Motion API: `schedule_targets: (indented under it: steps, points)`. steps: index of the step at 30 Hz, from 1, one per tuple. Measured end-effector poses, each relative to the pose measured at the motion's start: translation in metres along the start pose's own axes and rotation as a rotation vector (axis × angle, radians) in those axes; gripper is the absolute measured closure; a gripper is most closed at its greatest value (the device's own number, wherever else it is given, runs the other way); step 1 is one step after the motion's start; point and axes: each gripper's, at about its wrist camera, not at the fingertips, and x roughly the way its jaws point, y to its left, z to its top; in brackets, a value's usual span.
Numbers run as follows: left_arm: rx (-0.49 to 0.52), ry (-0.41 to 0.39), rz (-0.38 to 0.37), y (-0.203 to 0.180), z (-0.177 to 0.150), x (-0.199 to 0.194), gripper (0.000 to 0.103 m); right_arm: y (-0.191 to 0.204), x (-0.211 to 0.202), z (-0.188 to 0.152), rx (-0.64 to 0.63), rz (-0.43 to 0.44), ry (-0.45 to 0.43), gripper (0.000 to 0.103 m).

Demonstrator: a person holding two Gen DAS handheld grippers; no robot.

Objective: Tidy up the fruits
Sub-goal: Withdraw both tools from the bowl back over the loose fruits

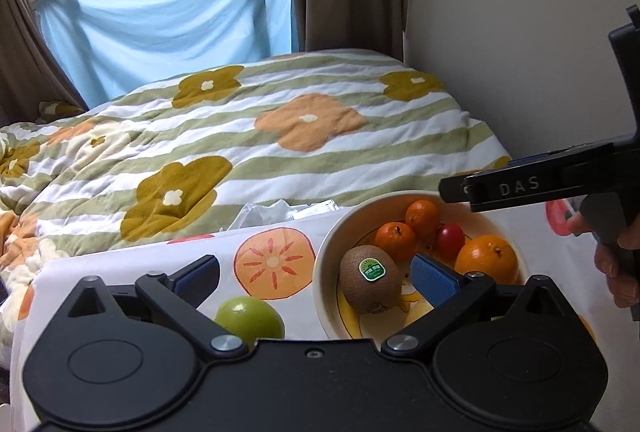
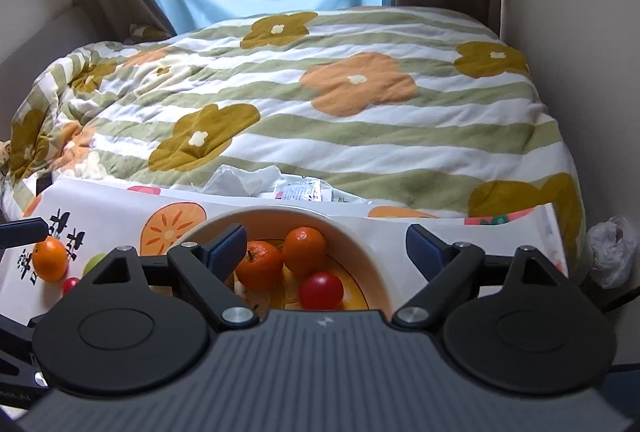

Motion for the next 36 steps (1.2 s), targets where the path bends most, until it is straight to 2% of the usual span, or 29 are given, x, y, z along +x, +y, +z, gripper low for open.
schedule_targets:
  steps: [13,22,29,36]
  points:
    - [-0.062,-0.103,0.092,-0.004,-0.03,-0.085,0.0,0.007,-0.081,-0.02,-0.03,-0.013,-0.056,0.001]
    - [-0.145,-0.138,0.188,0.011,-0.06,-0.141,0.0,0.028,-0.128,-0.041,-0.066,0.048,-0.078,0.001]
    - [-0.17,-0.138,0.244,0.041,-0.073,-0.16,0.0,0.059,-0.142,-0.056,-0.077,0.08,-0.071,0.001]
    - [-0.177,-0.131,0.245,0.087,-0.079,-0.156,0.0,0.104,-0.134,-0.069,-0.079,0.092,-0.046,0.001]
